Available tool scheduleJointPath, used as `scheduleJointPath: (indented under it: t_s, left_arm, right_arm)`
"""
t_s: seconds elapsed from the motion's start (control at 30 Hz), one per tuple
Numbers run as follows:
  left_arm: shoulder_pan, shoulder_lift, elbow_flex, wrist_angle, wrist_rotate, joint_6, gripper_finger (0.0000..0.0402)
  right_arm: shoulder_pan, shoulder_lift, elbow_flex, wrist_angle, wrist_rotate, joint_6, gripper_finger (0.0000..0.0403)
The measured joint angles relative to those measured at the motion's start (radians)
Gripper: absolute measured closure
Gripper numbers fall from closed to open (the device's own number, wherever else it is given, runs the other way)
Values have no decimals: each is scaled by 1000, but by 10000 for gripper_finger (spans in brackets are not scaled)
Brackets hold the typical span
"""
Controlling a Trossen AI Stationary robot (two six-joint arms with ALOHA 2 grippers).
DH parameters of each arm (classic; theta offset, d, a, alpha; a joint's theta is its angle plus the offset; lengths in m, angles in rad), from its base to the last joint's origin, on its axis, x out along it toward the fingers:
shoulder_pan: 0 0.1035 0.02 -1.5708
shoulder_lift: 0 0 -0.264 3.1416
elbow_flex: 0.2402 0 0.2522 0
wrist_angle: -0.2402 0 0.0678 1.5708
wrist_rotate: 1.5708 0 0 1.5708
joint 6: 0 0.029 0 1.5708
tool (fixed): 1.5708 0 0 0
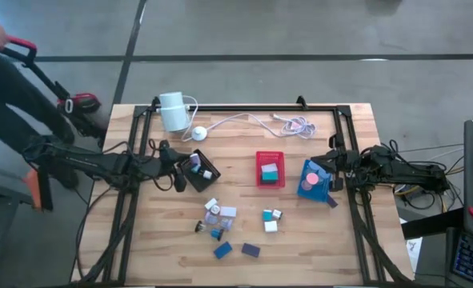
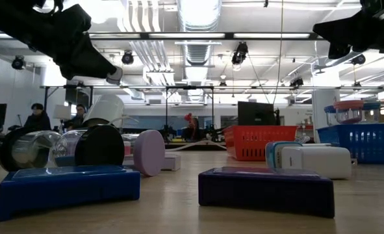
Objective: Pick & Place Office items
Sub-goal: Put the purple charger adaptor into the black bin
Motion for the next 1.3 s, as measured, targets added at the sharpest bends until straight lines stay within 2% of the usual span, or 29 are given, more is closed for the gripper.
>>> scheduleJointPath:
  t_s: [0.37,0.57,1.17,1.3]
  left_arm:
    - [3,2,35,-14,25,-12,247]
    - [5,37,32,-147,37,-129,247]
    - [95,305,37,-176,91,-223,247]
    - [112,350,55,-169,156,-224,247]
  right_arm:
    - [0,0,0,0,0,-20,394]
    - [0,1,0,0,0,-2,394]
    - [0,0,0,0,0,4,394]
    - [0,0,0,0,0,4,394]
